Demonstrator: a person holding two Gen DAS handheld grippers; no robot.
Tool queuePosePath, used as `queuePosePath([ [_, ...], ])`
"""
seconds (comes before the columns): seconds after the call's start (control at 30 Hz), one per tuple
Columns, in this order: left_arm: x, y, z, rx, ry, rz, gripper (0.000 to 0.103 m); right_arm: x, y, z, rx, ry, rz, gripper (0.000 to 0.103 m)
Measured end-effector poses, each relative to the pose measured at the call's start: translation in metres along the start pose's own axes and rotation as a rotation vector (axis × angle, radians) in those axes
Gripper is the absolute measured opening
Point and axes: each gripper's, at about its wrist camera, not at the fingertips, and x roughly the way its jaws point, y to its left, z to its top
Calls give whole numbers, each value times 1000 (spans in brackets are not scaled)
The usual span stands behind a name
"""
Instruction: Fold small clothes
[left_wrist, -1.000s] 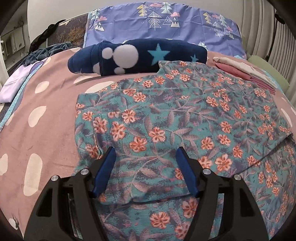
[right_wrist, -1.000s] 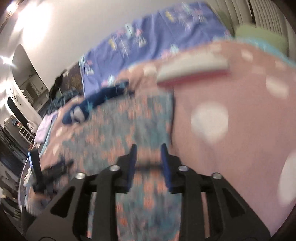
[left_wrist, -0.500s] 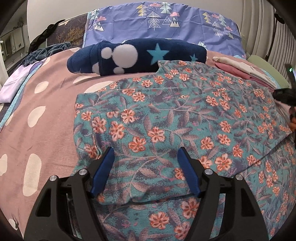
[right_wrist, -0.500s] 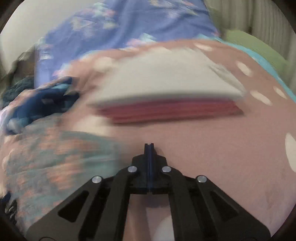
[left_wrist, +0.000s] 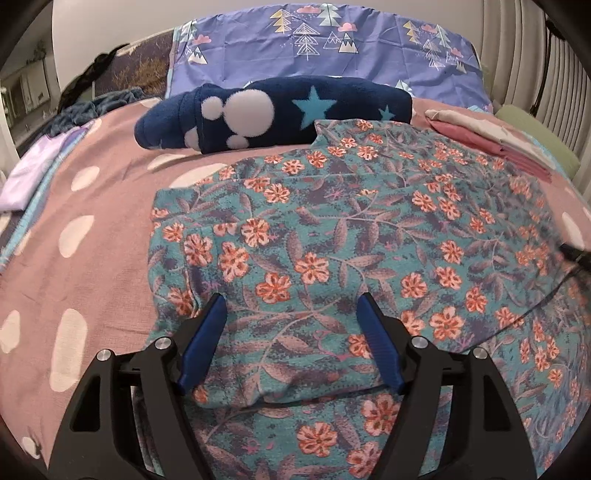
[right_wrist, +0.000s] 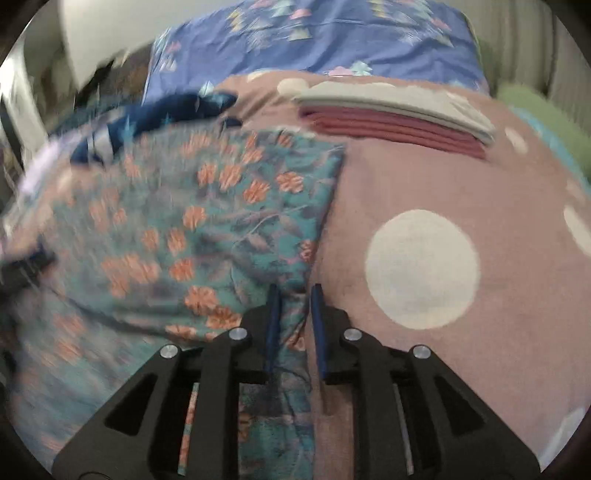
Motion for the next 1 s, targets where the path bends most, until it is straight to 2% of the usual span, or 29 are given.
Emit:
queuePosePath([
  [0.07, -9, 2, -2, -3, -3, 18, 79, -18, 0, -3, 69, -3, -11, 23],
  [0.13, -28, 12, -11, -32, -26, -29, 79, -41, 5, -13, 34, -9, 2, 28],
  [0.17, -46, 23, -24, -59, -56, -84, 79, -60, 6, -24, 2, -28, 35, 31],
  [0.2, -57, 32, -34, -72, -70, -108, 79, -70, 5, -33, -8, -33, 54, 33],
  [0.3, -89, 63, -72, -110, -75, -148, 79, -100, -23, -71, 21, 16, 162, 32],
  [0.33, -95, 71, -81, -130, -66, -175, 79, -101, -32, -78, 39, 39, 198, 26],
  [0.4, -110, 88, -107, -171, -33, -261, 79, -105, -42, -109, 87, 103, 314, 24],
  [0.47, -117, 91, -132, -154, 40, -329, 79, -109, -45, -131, 108, 127, 376, 24],
  [0.5, -120, 88, -141, -120, 57, -332, 79, -111, -46, -138, 120, 120, 380, 20],
  [0.57, -132, 76, -159, 9, 62, -297, 79, -118, -51, -150, 160, 119, 386, 18],
  [0.63, -139, 72, -168, 52, 80, -295, 79, -125, -54, -157, 189, 131, 403, 18],
  [0.77, -157, 81, -188, 15, 105, -388, 79, -145, -55, -182, 189, 164, 437, 18],
  [0.9, -180, 84, -214, -37, 109, -487, 79, -163, -55, -211, 216, 202, 506, 19],
  [1.0, -188, 80, -226, -45, 112, -532, 78, -169, -54, -220, 223, 205, 547, 25],
])
